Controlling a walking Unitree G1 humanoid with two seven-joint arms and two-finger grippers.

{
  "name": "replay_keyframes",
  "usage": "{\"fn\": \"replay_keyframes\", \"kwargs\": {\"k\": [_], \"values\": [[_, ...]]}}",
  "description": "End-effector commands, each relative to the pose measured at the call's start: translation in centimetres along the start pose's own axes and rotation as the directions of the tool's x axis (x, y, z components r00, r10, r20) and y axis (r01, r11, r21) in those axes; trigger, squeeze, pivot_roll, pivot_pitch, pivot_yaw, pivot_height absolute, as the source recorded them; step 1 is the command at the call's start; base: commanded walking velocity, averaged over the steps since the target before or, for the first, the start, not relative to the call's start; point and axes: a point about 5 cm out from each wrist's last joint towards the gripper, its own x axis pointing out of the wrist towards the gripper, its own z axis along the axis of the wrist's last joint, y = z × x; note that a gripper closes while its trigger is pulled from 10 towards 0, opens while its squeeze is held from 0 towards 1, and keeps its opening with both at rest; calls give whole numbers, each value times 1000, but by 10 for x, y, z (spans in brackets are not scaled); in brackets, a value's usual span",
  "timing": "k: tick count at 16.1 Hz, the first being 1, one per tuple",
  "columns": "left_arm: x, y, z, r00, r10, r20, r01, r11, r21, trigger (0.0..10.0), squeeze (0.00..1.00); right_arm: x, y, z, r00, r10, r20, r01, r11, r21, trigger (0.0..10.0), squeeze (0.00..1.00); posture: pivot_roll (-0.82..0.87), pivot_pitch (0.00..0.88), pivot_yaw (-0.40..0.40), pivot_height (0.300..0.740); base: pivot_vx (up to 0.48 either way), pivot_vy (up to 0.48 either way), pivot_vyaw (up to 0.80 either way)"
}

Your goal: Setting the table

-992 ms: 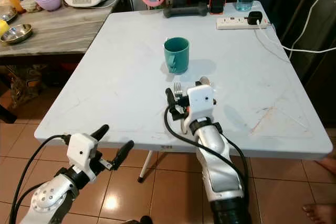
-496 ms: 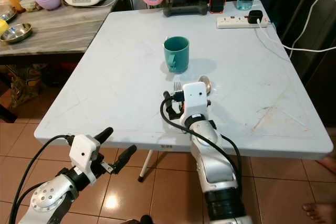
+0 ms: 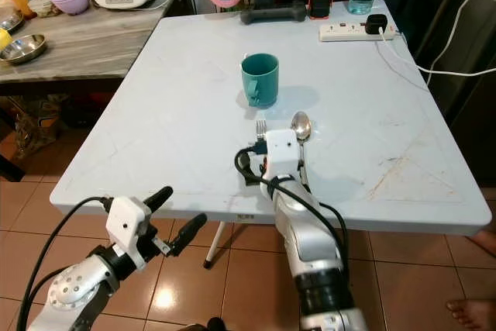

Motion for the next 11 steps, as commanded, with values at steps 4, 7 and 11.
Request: {"fn": "replay_keyframes", "kwargs": {"k": [4,7,11], "values": [[1,3,16,999,-29,21,29,999,26,10000,0,9,12,-1,999,19,-45,-20,1000,-3,7608,0,-131,146,135,740,0,0,0],[5,-1,18,997,-76,11,76,997,31,10000,0,12,9,-8,994,-6,-108,7,1000,17,0,0,-131,145,130,740,0,0,0],[6,-2,15,996,-90,1,90,995,37,10000,0,6,3,-18,990,-21,-142,21,1000,-4,0,0,-134,141,132,740,0,0,0]]}}
